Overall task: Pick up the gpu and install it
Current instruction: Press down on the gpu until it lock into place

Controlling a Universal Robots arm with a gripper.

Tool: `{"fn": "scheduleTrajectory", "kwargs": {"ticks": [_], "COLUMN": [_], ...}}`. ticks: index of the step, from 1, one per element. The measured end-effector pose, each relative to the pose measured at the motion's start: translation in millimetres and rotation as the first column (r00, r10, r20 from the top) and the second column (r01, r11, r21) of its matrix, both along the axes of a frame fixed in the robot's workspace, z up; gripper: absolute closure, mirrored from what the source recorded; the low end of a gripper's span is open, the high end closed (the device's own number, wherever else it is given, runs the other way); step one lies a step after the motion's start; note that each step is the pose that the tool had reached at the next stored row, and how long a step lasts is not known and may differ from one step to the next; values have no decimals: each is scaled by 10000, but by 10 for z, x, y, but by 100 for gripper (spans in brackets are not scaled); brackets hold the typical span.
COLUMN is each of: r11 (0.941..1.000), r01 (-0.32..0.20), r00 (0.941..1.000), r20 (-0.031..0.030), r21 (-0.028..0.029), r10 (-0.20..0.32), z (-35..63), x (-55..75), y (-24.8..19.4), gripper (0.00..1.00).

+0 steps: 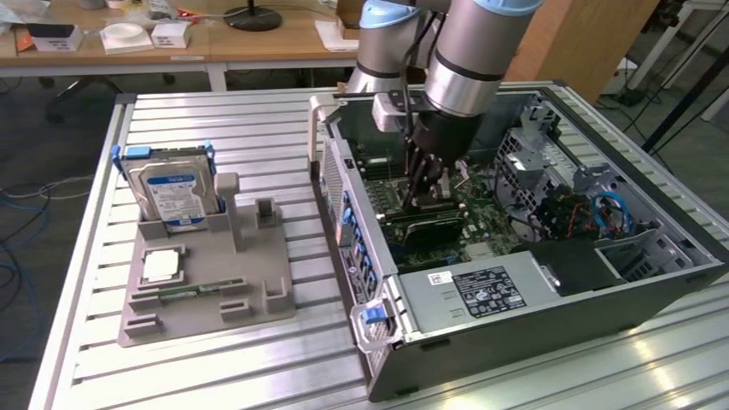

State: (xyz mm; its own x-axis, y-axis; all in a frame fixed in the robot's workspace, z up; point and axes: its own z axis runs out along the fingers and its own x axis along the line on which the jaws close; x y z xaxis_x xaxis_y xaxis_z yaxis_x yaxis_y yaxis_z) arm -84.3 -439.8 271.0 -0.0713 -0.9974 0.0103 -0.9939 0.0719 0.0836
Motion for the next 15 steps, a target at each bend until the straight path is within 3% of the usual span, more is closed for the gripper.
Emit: {"fn": "scheduleTrajectory", "kwargs": {"ticks": [5, 9, 10, 12, 13, 15], "r11": [10000, 9999, 9999, 9998, 9997, 9997], "r01": [-22, -96, -130, -199, -217, -222], "r00": [10000, 10000, 9999, 9996, 9995, 9993], "r20": [-3, 2, 26, 179, 245, 311], "r21": [38, 77, 79, 75, 71, 72], "r10": [22, 96, 129, 198, 215, 220], "z": [4, 79, 79, 78, 76, 63], "x": [2, 2, 2, 3, 3, 2], "y": [-1, -2, -8, -31, -50, -115], "gripper": [89, 89, 89, 89, 89, 89]}}
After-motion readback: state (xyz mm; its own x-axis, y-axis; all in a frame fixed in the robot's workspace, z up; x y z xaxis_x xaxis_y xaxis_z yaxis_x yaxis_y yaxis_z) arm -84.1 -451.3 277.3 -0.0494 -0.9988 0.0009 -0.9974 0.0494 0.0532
